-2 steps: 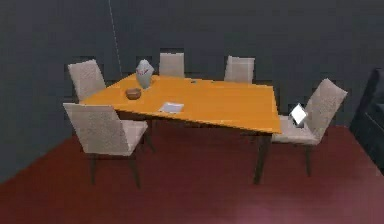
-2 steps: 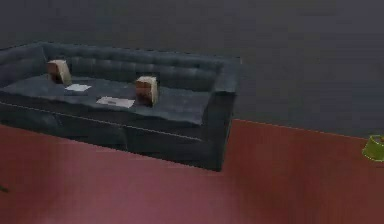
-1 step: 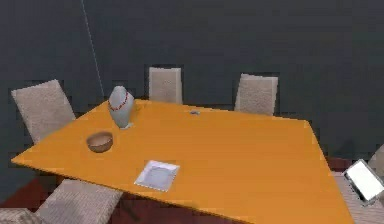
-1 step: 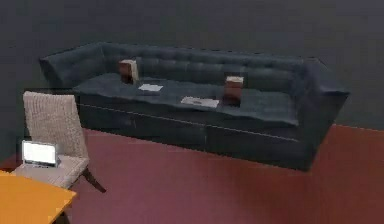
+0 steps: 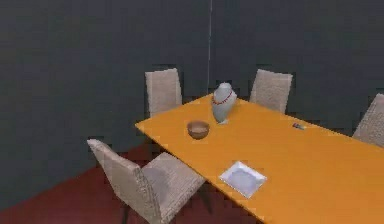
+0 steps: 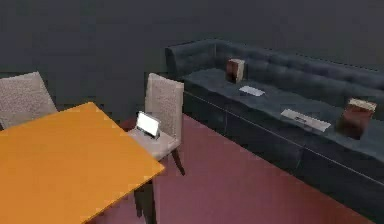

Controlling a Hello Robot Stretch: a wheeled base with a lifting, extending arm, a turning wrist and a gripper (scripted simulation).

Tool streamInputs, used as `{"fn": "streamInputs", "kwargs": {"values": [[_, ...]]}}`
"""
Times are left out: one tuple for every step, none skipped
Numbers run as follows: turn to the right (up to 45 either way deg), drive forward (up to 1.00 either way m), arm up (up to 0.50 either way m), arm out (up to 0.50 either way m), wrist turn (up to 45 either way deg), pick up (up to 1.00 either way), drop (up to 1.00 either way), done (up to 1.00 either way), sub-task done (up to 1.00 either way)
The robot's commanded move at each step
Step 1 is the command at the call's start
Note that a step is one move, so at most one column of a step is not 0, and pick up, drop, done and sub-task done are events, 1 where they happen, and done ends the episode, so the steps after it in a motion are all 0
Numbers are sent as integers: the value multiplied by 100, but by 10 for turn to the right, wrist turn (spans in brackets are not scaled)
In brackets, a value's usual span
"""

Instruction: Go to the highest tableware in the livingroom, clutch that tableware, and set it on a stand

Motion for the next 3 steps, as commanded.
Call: {"fn": "streamInputs", "kwargs": {"values": [[0, 15, 0, 0, 0, 0, 0, 0, 0], [-450, 0, 0, 0, 0, 0, 0, 0, 0], [-390, 0, 0, 0, 0, 0, 0, 0, 0]]}}
